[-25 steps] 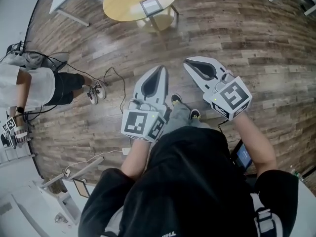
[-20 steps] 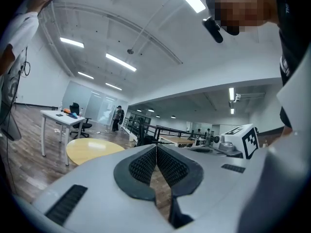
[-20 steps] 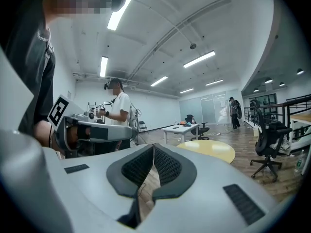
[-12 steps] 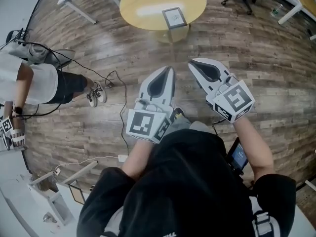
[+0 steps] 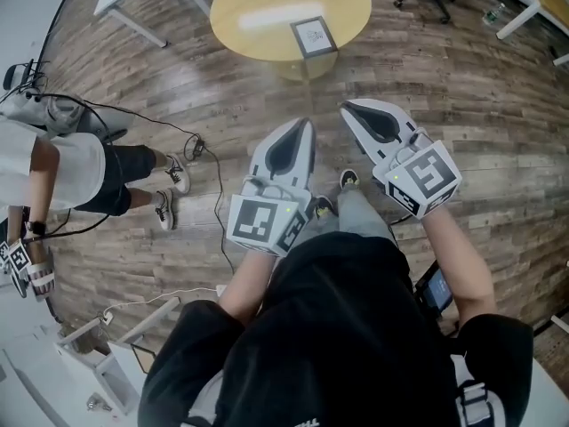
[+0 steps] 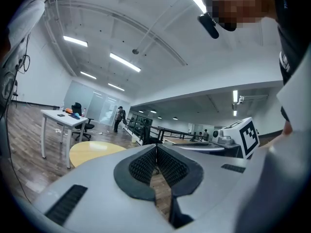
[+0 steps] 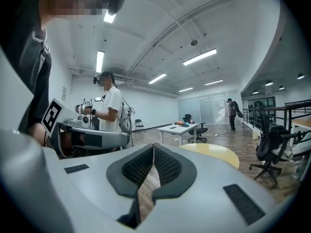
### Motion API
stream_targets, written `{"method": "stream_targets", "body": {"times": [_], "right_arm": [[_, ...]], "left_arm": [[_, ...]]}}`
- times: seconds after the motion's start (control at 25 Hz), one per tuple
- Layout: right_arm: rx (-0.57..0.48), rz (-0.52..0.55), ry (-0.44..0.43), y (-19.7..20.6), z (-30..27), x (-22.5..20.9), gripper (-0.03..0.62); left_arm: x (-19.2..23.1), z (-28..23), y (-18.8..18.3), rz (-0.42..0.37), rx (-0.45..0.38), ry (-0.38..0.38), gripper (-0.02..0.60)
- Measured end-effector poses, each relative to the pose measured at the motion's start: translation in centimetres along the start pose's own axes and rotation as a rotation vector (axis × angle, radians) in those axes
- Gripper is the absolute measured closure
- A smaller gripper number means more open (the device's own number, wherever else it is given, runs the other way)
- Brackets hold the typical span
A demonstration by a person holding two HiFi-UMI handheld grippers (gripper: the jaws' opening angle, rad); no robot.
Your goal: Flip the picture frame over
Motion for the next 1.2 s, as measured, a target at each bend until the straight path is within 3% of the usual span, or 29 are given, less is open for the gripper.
{"method": "stream_targets", "body": {"times": [0.4, 0.84, 1.2], "right_arm": [[-0.008, -0.017, -0.017, -0.1, -2.2, -5.3, 0.574], [-0.064, 0.018, -0.083, -1.7, -3.7, -13.7, 0.574], [-0.067, -0.008, -0.118, -1.2, -5.2, -19.4, 0.574]], "left_arm": [[1.8, -5.5, -0.7, 0.004, 0.028, -0.006, 0.558], [2.5, -14.7, -3.0, -0.053, 0.006, -0.018, 0.558], [3.3, -19.7, -3.5, -0.079, 0.017, -0.078, 0.558]]}}
Point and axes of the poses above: the fingertips, and each gripper's own axes: z backward along the fingers, x to its left, y out of its underside, the point moved 5 cm from there along z, backward along the fingers, and after that the axes turned 2 degrees about y, right-handed, at the moved point
